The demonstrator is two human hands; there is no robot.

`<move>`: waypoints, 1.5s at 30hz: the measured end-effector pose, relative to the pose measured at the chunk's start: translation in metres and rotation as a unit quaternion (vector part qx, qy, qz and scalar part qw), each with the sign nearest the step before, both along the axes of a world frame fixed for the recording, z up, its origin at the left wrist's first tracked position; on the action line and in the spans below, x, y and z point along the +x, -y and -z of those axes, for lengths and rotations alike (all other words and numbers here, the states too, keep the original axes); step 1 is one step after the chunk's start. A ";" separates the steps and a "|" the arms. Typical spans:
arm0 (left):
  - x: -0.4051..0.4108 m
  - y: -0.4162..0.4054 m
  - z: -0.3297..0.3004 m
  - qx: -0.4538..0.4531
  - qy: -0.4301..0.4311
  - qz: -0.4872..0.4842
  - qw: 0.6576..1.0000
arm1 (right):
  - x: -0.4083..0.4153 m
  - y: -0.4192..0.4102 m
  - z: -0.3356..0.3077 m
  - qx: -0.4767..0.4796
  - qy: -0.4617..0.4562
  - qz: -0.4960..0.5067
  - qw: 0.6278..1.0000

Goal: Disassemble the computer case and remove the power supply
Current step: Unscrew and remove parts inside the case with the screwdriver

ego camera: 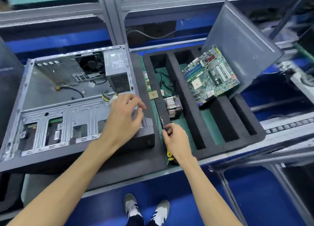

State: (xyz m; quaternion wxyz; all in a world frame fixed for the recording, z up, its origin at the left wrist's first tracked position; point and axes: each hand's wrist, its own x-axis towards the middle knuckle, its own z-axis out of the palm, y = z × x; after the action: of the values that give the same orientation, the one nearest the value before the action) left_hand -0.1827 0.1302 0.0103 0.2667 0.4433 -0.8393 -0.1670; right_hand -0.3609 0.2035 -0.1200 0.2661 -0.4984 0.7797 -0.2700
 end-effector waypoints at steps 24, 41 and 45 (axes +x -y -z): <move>0.241 0.095 -0.012 0.106 -0.076 -0.164 0.978 | 0.220 0.150 -0.165 -0.276 0.009 -0.244 0.930; 0.225 0.133 0.014 0.105 0.269 -0.033 0.957 | 0.260 0.208 -0.118 0.021 -0.184 -0.267 0.946; 0.223 0.125 0.028 0.066 0.173 -0.065 0.981 | 0.264 0.202 -0.113 -0.058 -0.149 -0.187 0.969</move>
State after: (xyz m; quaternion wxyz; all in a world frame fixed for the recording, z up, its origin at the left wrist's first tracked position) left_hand 0.0399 0.0053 -0.0179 0.0978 0.5359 -0.8292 -0.1254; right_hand -0.0968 0.0012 -0.0070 0.1637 -0.6845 0.6865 -0.1828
